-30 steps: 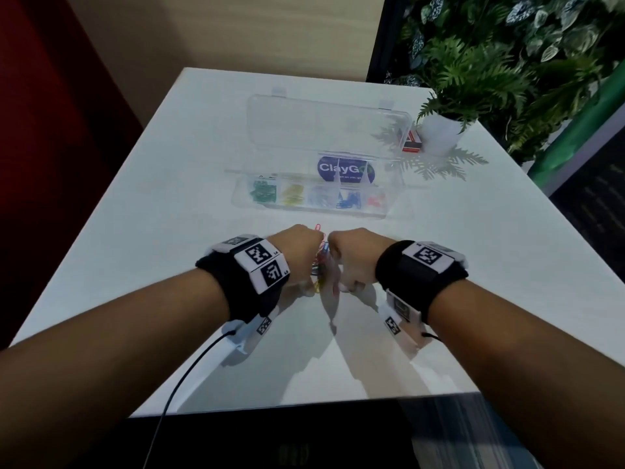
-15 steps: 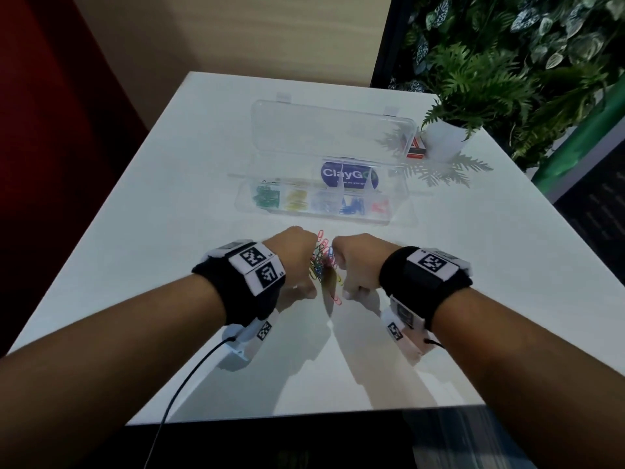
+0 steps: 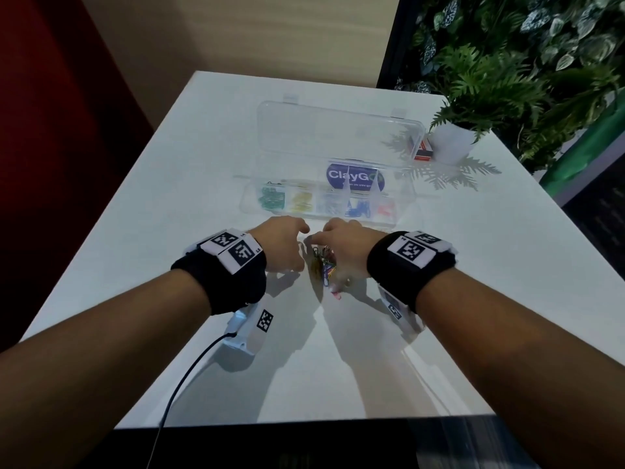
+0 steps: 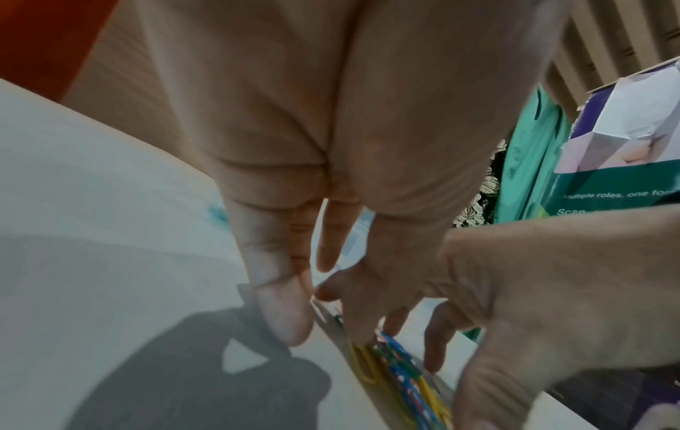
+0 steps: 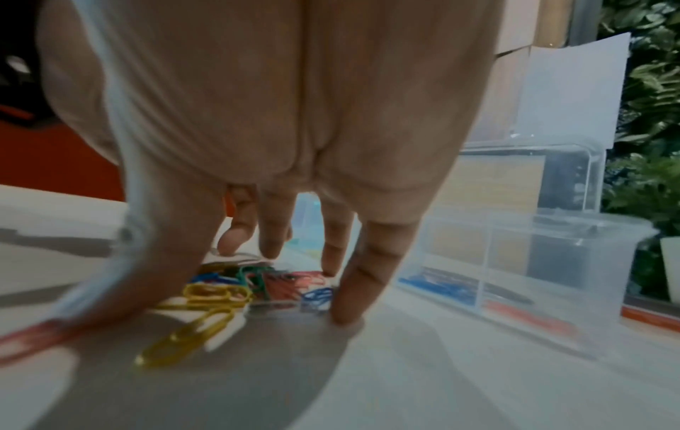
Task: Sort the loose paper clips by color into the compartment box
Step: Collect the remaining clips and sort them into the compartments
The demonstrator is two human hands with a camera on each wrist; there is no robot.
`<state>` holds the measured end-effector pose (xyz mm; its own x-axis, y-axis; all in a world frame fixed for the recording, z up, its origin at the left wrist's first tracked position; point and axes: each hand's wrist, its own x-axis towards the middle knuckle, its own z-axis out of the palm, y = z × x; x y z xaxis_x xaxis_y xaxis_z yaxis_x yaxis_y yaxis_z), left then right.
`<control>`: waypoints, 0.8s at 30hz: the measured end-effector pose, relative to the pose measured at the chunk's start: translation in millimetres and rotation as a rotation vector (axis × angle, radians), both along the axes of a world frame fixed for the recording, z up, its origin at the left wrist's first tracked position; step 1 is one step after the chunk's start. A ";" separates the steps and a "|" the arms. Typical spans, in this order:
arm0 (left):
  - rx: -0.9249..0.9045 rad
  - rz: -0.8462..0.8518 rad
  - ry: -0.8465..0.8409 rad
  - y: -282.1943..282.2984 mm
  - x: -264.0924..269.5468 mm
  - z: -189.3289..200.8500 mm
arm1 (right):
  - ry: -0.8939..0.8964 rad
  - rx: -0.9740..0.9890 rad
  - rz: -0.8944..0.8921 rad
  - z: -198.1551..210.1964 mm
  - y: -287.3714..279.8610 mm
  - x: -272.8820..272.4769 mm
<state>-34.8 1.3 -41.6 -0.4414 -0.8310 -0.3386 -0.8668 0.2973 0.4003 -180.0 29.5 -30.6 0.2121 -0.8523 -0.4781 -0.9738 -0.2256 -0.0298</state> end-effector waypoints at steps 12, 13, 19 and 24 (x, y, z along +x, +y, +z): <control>0.033 0.058 0.120 -3.1 -0.8 -1.8 | -0.177 -0.146 -0.088 -5.3 -3.0 3.8; 0.041 0.071 0.130 -3.0 -0.6 -2.0 | -0.168 -0.144 -0.107 -4.4 -1.8 2.1; 0.086 0.155 0.221 2.0 -6.6 -4.2 | -0.109 -0.115 -0.172 -8.3 2.7 19.5; 0.126 0.238 0.303 5.0 -9.8 -5.1 | -0.260 -0.115 -0.234 -2.9 0.9 28.5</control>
